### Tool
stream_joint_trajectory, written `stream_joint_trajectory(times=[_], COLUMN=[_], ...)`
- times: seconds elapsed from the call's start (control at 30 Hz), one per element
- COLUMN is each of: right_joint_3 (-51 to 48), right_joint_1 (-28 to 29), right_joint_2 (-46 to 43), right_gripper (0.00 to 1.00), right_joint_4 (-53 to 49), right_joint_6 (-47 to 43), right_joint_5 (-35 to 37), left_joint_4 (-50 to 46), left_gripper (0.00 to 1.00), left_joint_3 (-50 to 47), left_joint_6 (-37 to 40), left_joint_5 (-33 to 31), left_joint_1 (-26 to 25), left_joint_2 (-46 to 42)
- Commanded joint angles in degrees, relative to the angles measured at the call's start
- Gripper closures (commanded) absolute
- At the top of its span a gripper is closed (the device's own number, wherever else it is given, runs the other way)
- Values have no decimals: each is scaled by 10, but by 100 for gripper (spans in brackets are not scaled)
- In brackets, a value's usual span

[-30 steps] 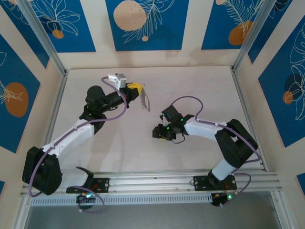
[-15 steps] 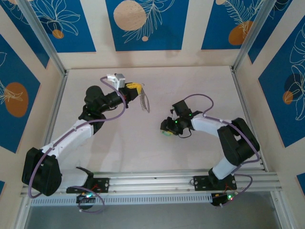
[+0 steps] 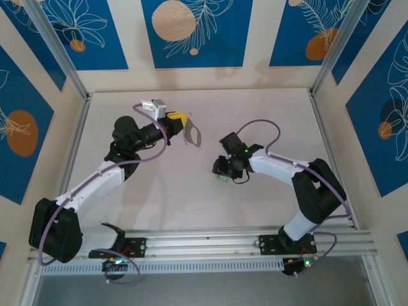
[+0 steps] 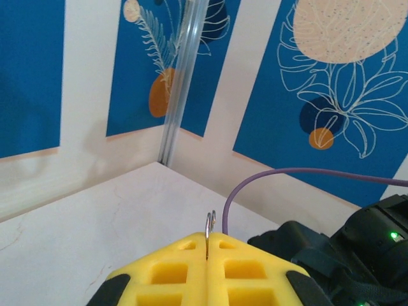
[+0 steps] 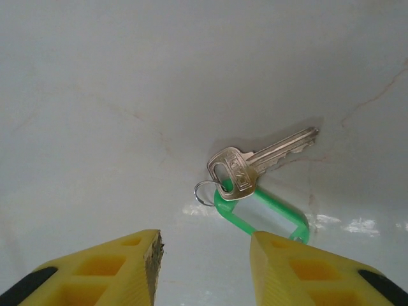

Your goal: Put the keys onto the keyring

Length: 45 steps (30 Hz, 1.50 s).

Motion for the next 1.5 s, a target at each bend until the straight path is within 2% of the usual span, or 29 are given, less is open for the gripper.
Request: stream_joint_trajectory(times=[0.0, 0.2, 0.63, 0.8, 1.13, 1.33, 1.47], right_joint_3=[35, 85, 145, 156, 125, 95, 62], right_joint_1=[26, 53, 73, 77, 78, 76, 69], right_joint_2=[25, 75, 158, 176, 148, 108, 67], right_gripper=[58, 59, 64, 69, 85, 100, 100], right_joint_4=[-49, -85, -102, -112, -109, -101, -85], right_joint_6=[33, 46, 39, 31, 25, 21, 19], right_joint_5=[67, 115, 152, 165, 176, 181, 182], left_joint_4=[37, 40, 54, 58, 66, 60, 55], left_gripper=[100, 100, 100, 100, 100, 100, 100], left_joint_3=[-9, -22, -38, -37, -32, -31, -29], left_joint_6=[-10, -15, -31, -36, -47, -48, -48], left_joint_5=[-21, -29, -9, -2, 10, 15, 18], left_joint_1=[17, 34, 59, 64, 65, 65, 64], left_joint_2=[-30, -53, -60, -55, -45, -45, -45])
